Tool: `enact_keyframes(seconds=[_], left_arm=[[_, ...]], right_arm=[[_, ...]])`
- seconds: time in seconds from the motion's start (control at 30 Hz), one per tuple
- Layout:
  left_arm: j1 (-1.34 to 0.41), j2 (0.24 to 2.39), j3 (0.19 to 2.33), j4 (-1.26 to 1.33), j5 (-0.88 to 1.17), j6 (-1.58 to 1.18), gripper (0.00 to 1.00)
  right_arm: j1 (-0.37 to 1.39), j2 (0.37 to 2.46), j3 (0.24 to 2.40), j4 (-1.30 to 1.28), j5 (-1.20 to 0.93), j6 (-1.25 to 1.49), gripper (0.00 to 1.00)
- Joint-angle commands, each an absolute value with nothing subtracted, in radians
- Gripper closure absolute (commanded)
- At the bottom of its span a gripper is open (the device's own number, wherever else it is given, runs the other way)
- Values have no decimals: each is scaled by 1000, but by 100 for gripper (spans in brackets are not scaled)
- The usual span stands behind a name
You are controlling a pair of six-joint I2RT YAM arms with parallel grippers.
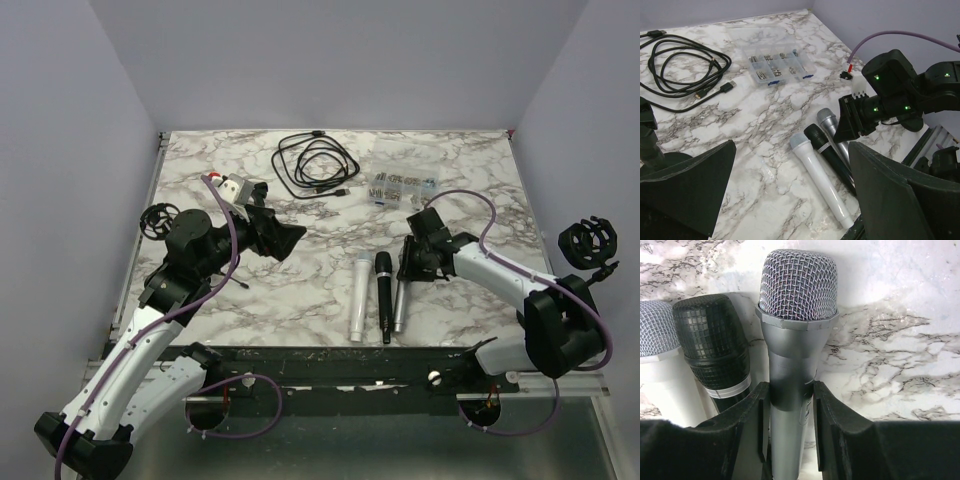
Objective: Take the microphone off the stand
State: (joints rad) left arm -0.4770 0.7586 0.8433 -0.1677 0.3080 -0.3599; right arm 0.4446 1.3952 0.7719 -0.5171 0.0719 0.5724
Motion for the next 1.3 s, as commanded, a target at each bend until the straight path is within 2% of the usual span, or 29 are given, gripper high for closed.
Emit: enact_keyframes(seconds=[0.0,0.6,0.7,1.0,1.27], left_arm=[[-469,756,871,-174,334,-367,1],[-469,745,867,-169,336,-374,1],[-469,746,865,-166,346,-376,1],[-468,762,866,-166,348,-377,1],[-468,760,864,-162,357,-377,1]], right_arm=[[466,1433,726,-491,104,597,85],[476,1399,754,-505,147,590,48],[475,1400,767,-508,165,576,40],[475,1353,801,-536,212,566,25],[475,1268,865,-547,310,505,3]])
